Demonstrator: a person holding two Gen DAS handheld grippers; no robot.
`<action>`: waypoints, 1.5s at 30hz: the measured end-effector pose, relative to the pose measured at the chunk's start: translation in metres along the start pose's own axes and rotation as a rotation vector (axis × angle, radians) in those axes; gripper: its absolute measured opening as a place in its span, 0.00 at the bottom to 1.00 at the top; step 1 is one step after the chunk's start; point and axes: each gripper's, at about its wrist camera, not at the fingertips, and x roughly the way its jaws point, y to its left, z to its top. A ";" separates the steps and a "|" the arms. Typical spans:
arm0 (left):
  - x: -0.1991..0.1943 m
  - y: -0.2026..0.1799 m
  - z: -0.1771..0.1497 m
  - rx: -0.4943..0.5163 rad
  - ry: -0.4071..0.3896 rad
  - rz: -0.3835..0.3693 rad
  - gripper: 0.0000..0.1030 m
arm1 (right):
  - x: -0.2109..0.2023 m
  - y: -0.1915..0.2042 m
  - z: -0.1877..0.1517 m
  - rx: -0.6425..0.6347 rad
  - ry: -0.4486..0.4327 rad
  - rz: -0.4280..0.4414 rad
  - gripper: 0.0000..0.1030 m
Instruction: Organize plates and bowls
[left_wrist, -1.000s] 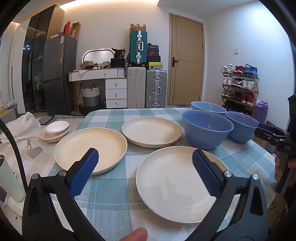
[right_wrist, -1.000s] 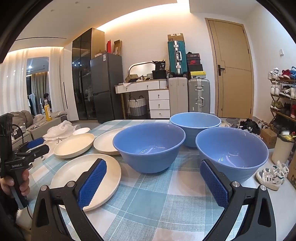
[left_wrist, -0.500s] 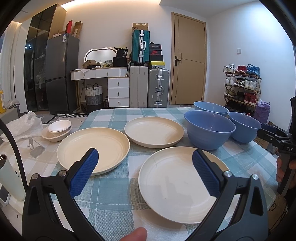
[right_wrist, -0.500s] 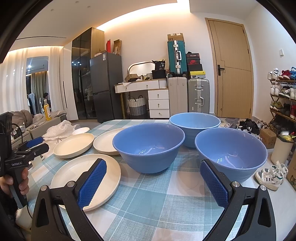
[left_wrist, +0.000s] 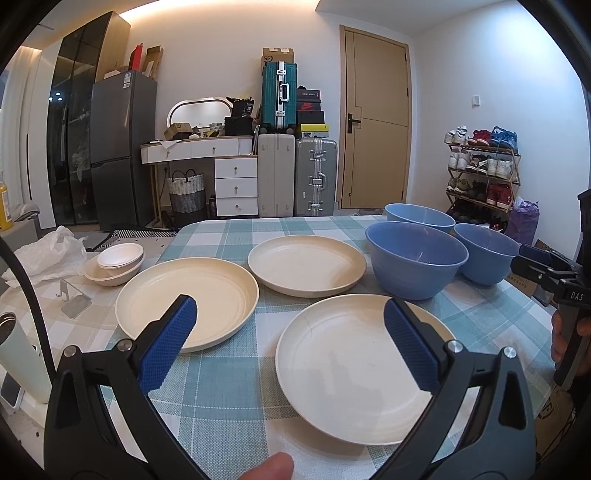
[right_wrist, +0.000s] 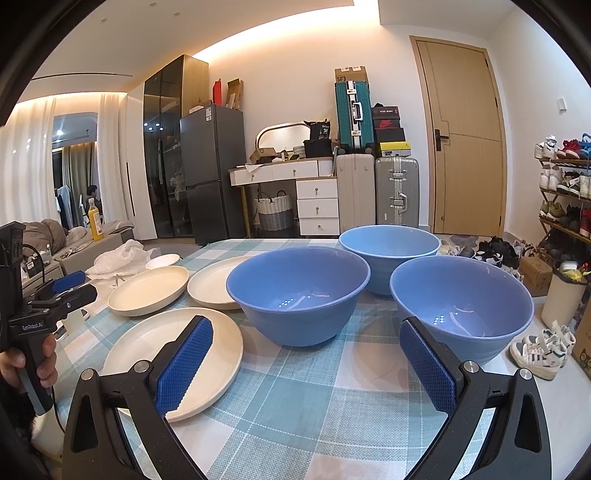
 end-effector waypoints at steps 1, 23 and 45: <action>-0.001 0.000 0.000 0.000 -0.001 -0.001 0.98 | 0.000 0.000 0.000 0.000 0.000 0.000 1.00; -0.001 -0.002 0.001 0.003 0.001 -0.001 0.98 | 0.001 0.001 0.000 -0.001 -0.002 0.001 1.00; -0.001 -0.005 0.001 0.008 0.007 0.007 0.98 | 0.005 0.010 0.000 -0.004 0.035 0.035 1.00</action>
